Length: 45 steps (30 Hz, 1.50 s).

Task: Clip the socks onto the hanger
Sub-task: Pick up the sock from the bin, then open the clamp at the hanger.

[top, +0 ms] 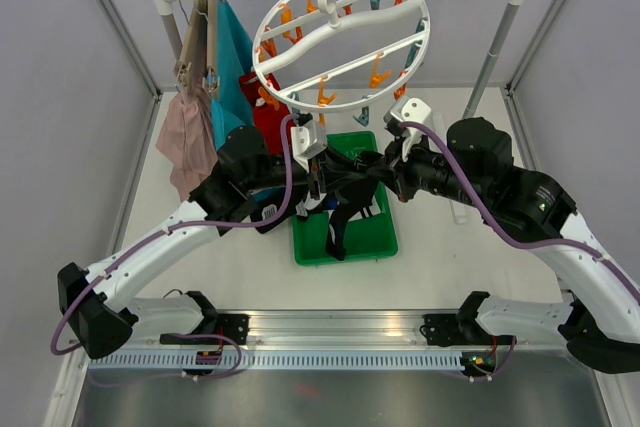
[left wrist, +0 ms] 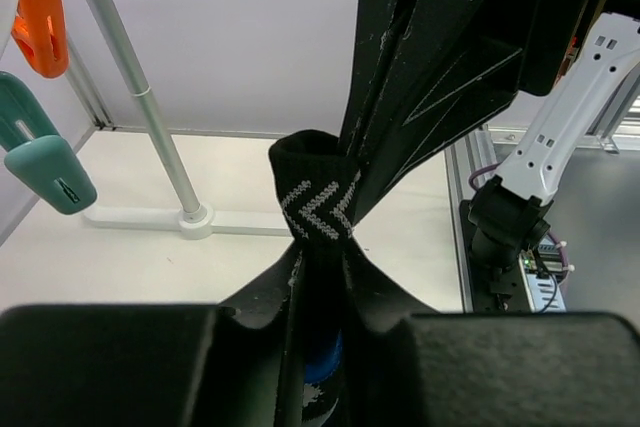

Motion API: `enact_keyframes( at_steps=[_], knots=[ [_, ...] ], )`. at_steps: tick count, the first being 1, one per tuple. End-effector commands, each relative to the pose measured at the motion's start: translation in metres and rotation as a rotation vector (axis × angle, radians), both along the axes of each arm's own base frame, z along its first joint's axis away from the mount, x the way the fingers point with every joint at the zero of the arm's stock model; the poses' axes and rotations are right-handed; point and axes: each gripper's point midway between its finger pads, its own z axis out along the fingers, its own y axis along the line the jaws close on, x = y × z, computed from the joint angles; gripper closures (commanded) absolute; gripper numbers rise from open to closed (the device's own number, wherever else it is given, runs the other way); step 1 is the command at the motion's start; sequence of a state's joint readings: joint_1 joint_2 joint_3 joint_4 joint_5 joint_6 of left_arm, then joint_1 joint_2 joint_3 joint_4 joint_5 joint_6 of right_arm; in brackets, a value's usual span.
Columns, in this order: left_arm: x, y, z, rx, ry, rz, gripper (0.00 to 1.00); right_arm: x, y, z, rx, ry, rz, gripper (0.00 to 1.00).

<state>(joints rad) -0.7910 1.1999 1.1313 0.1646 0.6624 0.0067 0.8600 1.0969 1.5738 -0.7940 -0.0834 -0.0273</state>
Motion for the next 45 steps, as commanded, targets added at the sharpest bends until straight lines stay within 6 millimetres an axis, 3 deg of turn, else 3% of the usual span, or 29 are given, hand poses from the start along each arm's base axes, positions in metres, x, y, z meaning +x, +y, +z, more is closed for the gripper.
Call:
enact_keyframes(
  at_steps=[1,3,4,7,11,16,23,25,28,45],
  knots=[
    [0.002,0.0,0.011,-0.038,-0.004,0.006,0.81,0.002,0.0,0.017,0.03,-0.043,-0.004,0.96],
    [0.003,0.002,0.011,-0.041,-0.001,0.019,0.87,0.004,-0.002,0.018,0.032,-0.05,-0.022,0.86],
    [0.004,0.003,0.011,-0.045,0.001,0.032,0.89,0.003,-0.005,0.021,0.04,-0.058,-0.028,0.72],
    [0.01,0.008,0.007,-0.048,0.014,0.083,0.94,0.003,-0.012,0.031,0.071,-0.096,-0.052,0.52],
    [0.015,0.017,-0.002,-0.048,0.044,0.157,0.98,0.005,-0.023,0.044,0.125,-0.158,-0.103,0.41],
    [0.015,0.026,-0.009,-0.063,0.057,0.194,0.98,0.019,-0.033,0.046,0.137,-0.22,-0.192,0.38],
    [0.02,0.033,-0.015,-0.073,0.064,0.253,0.98,0.052,-0.015,0.037,0.135,-0.298,-0.244,0.38],
    [0.021,0.035,-0.014,-0.078,0.06,0.262,0.98,0.06,-0.012,0.03,0.118,-0.316,-0.261,0.36],
    [0.019,0.037,-0.013,-0.08,0.054,0.266,0.98,0.07,-0.007,0.034,0.13,-0.371,-0.275,0.3],
    [0.017,0.045,-0.006,-0.072,0.027,0.284,0.98,0.094,0.002,0.027,0.093,-0.407,-0.305,0.26]
  ],
)
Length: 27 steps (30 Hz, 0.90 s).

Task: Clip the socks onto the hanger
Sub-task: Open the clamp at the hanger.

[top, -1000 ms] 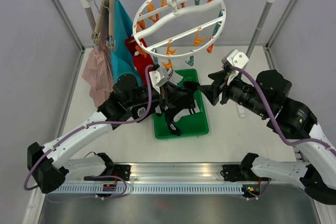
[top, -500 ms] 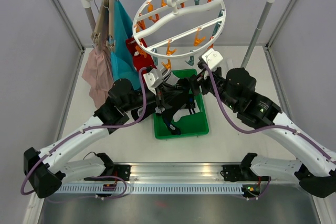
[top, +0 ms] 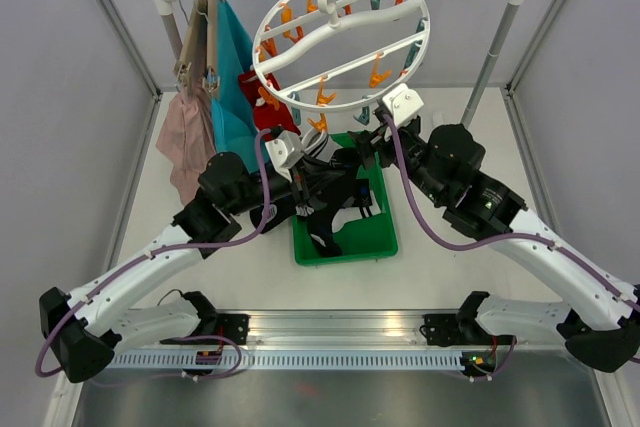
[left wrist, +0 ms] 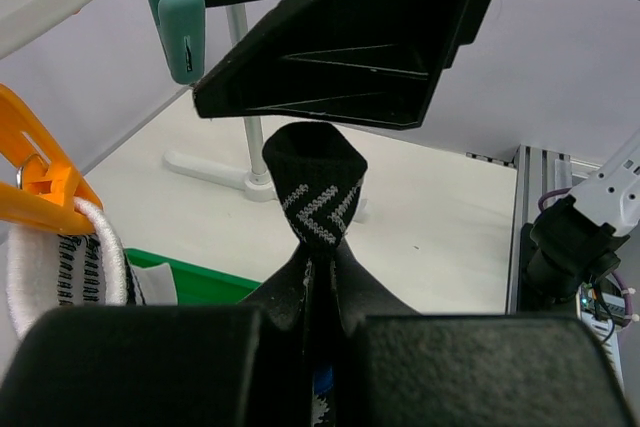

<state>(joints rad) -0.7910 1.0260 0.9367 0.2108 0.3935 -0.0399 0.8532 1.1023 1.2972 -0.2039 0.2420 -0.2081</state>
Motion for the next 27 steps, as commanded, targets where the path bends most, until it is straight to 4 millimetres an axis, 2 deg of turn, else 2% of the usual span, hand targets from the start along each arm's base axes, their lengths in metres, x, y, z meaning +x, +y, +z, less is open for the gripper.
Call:
enact_keyframes(
  at_steps=[1,14,20,23,26,27],
  knots=[
    [0.001,0.006,0.012,-0.02,-0.024,0.022,0.98,0.007,0.001,0.014,0.029,-0.049,-0.006,0.26],
    [0.003,0.006,0.008,-0.007,-0.024,0.033,0.98,0.009,0.01,0.023,0.069,-0.065,0.03,0.26],
    [0.005,0.006,0.007,-0.008,-0.022,0.039,0.98,0.01,0.014,0.022,0.08,-0.057,0.043,0.34],
    [0.006,0.005,0.006,-0.011,-0.019,0.044,0.98,0.011,0.016,0.021,0.08,-0.048,0.042,0.45],
    [0.008,0.006,0.008,-0.025,-0.024,0.056,0.98,0.012,0.018,0.02,0.087,-0.033,0.04,0.65],
    [0.009,0.007,0.009,-0.03,-0.028,0.062,0.98,0.012,0.017,0.021,0.09,-0.031,0.037,0.69]
  ],
)
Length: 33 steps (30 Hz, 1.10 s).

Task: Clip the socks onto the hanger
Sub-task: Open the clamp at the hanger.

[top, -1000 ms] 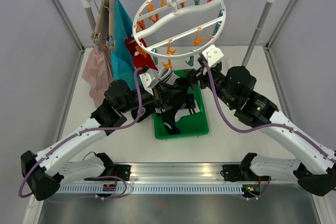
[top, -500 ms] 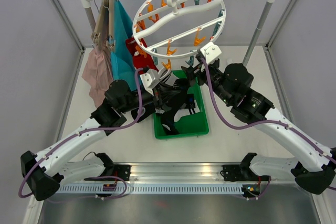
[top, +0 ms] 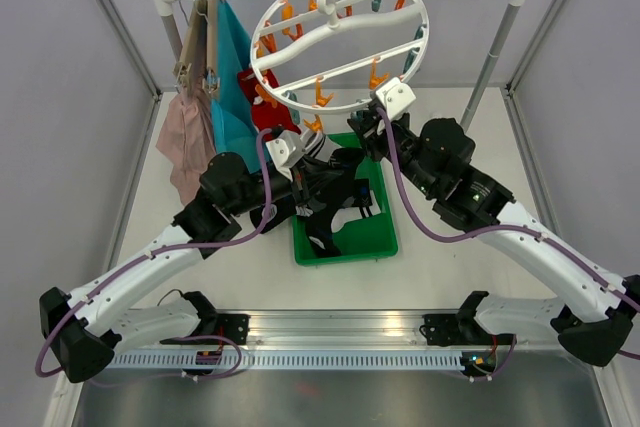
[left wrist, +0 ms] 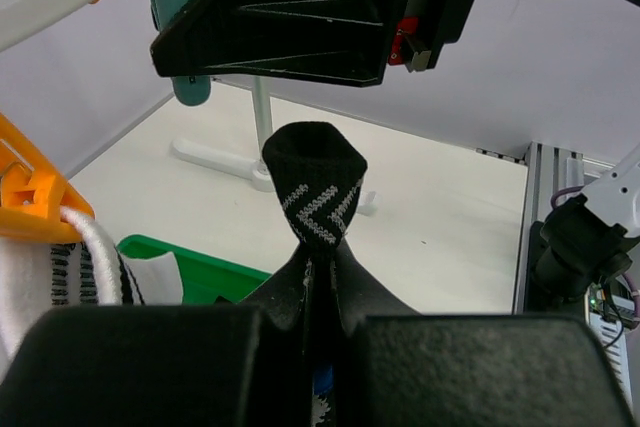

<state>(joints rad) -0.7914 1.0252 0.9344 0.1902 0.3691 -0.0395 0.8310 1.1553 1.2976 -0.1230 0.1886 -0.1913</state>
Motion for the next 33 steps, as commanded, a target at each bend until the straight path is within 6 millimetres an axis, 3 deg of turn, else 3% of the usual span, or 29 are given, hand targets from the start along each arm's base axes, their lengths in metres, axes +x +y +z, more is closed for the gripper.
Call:
enact_keyframes(
  at_steps=[1,6,11,23,33],
  knots=[
    [0.006,0.005,0.015,-0.046,-0.049,0.043,0.98,-0.001,0.0,0.021,0.059,-0.019,0.005,0.72],
    [0.019,0.01,0.018,-0.07,-0.055,0.115,0.98,0.001,0.001,0.024,0.082,0.002,-0.005,0.88],
    [0.032,0.017,0.022,-0.123,-0.079,0.198,0.98,0.0,0.002,0.026,0.105,0.028,-0.005,0.95],
    [0.047,0.017,0.023,-0.167,-0.108,0.252,0.98,0.001,0.005,0.025,0.115,0.068,-0.008,0.99],
    [0.044,0.018,0.03,-0.194,-0.127,0.245,0.98,0.003,0.005,0.023,0.115,0.08,-0.018,0.99]
  ],
)
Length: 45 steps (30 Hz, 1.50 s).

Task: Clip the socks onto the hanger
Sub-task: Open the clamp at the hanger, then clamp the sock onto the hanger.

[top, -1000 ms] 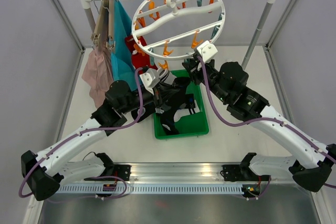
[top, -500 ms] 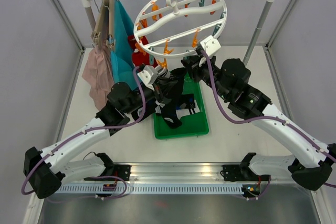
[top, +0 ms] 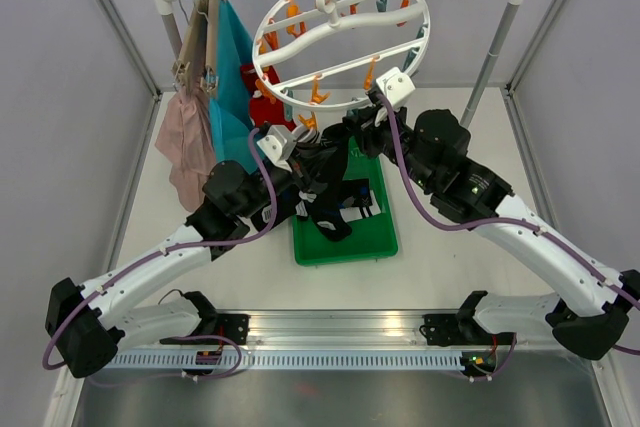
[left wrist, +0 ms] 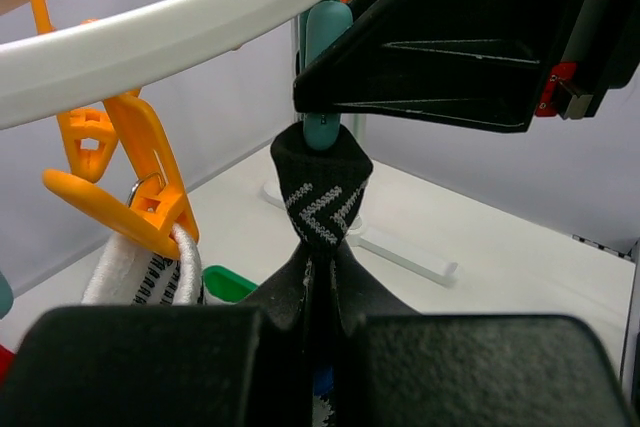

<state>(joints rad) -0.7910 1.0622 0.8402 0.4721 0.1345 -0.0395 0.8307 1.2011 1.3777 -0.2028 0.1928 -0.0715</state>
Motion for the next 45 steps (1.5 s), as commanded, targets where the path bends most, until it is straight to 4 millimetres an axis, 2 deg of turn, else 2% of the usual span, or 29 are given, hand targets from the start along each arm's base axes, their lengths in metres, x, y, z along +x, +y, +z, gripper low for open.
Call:
enact_keyframes(
  at_steps=[1,28,33,36,37,39,40,42,45],
  knots=[
    [0.0,0.005,0.018,-0.052,-0.055,0.012,0.98,0.002,-0.001,0.021,0.048,-0.019,-0.015,0.99],
    [0.004,0.012,0.034,-0.161,-0.082,0.049,0.98,0.001,0.01,0.024,0.109,0.035,0.013,1.0],
    [0.004,0.013,0.036,-0.163,-0.08,0.053,0.98,0.0,0.01,0.025,0.126,0.051,0.013,0.95],
    [0.005,0.015,0.036,-0.167,-0.074,0.063,0.98,-0.002,0.009,0.025,0.138,0.067,0.009,0.85],
    [0.004,0.017,0.039,-0.172,-0.075,0.067,0.98,-0.002,0.008,0.026,0.143,0.071,0.009,0.78],
    [0.007,0.019,0.039,-0.171,-0.062,0.086,0.98,-0.005,0.006,0.025,0.145,0.084,0.005,0.71],
    [0.006,0.02,0.041,-0.175,-0.062,0.089,0.98,-0.006,0.003,0.028,0.158,0.091,0.001,0.62],
    [0.008,0.023,0.041,-0.173,-0.045,0.109,0.98,-0.011,0.001,0.027,0.16,0.108,0.004,0.54],
    [0.01,0.03,0.045,-0.182,-0.028,0.14,0.98,-0.017,-0.005,0.028,0.174,0.126,0.001,0.35]
  ],
)
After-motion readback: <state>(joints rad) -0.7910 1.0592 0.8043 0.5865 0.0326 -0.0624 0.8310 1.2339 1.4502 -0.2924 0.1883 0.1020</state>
